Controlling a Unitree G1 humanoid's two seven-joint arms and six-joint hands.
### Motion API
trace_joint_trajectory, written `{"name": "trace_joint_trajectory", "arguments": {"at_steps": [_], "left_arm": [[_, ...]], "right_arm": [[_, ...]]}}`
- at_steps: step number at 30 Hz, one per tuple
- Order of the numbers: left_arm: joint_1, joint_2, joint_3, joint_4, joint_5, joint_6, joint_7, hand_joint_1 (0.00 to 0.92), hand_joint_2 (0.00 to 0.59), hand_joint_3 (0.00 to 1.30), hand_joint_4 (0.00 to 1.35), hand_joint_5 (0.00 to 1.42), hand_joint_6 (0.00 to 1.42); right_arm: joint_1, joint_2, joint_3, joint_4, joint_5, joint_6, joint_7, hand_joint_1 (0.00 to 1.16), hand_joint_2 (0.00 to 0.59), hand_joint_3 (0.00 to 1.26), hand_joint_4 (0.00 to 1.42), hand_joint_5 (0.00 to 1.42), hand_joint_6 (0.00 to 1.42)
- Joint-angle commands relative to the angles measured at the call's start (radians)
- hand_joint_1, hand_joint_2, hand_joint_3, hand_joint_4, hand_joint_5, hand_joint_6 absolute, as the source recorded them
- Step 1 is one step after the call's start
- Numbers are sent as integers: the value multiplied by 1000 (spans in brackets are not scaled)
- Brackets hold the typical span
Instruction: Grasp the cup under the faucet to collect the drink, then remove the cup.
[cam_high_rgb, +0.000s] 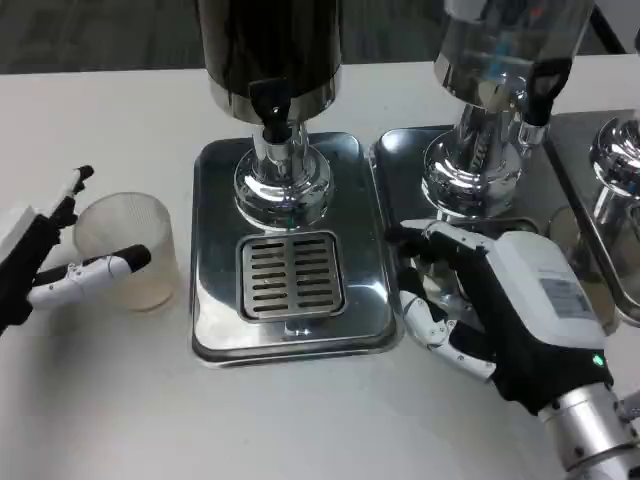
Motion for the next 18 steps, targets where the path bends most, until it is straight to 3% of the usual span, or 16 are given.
{"name": "trace_joint_trajectory", "arguments": {"at_steps": [1,6,18], "left_arm": [[-19,11,-22,14,25,15,-10,0,0,0,0,169,276],[-20,18,-36,16,35,21,-8,1,0,0,0,165,269],[-10,15,-53,15,65,18,56,118,1,0,0,204,295]], "right_arm": [[1,-4,0,-13,1,6,10,386,494,360,399,403,446],[1,-4,1,-11,4,5,12,386,494,361,399,411,446],[6,-1,4,-10,12,6,23,386,494,367,414,426,446]]}}
